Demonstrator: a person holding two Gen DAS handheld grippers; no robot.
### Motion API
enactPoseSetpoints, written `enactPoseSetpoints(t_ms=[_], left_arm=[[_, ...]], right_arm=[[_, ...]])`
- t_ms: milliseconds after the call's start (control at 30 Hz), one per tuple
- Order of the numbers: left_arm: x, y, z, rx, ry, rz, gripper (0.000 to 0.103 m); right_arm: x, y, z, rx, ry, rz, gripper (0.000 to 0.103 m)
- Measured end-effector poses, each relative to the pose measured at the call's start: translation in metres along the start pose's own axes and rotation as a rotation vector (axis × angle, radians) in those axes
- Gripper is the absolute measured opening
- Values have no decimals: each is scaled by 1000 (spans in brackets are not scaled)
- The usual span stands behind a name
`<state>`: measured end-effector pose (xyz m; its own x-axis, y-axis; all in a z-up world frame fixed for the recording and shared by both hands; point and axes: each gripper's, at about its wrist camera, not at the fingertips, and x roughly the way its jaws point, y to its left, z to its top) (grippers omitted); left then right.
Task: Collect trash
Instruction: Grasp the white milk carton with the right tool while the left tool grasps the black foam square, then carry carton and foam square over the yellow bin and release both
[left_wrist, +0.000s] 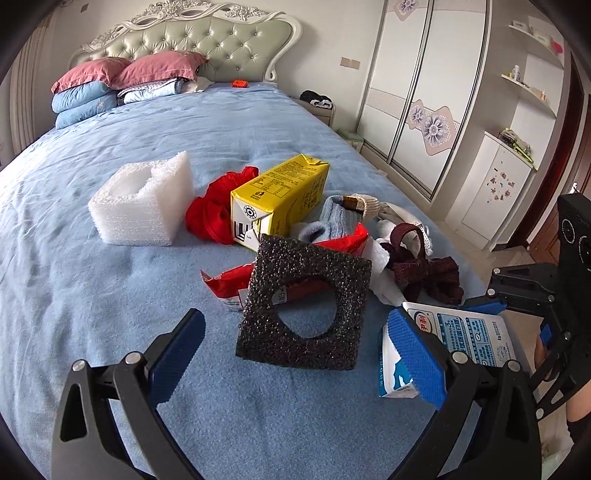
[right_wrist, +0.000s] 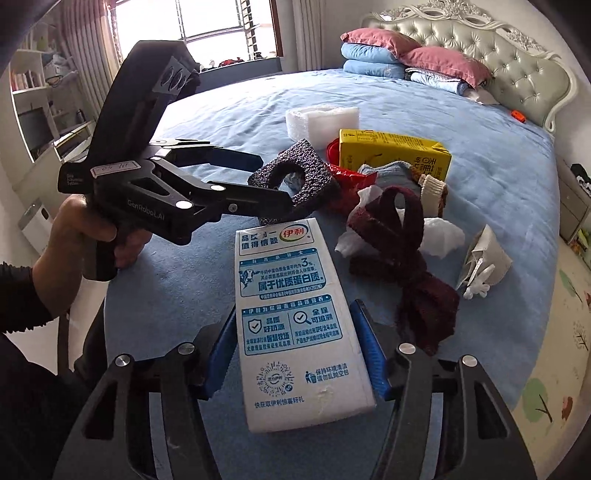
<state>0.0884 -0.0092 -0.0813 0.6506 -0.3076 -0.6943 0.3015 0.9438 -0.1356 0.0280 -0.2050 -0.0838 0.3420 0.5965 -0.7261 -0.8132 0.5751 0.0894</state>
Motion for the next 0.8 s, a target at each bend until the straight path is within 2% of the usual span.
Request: enactPoseSetpoints(t_ms=[233,467,500,533,800], left_arm=[[11,-5,3,23,39,17,99],[21,-12,6,61,60,58,97],[23,-13,6,57,65,69,87],[24,-13,5,52,71,73,68],[8,-7,0,9,45,40,66]], right_arm=[[-14,7,-14,20,-63,-64,53],[-39,2,-35,119,-88,-54,53],[-42,4,-38,129,-100,-55,53],[-45,6,-40,137,-111,-60,53],[-58,4,-47,220,-183,-72,53]])
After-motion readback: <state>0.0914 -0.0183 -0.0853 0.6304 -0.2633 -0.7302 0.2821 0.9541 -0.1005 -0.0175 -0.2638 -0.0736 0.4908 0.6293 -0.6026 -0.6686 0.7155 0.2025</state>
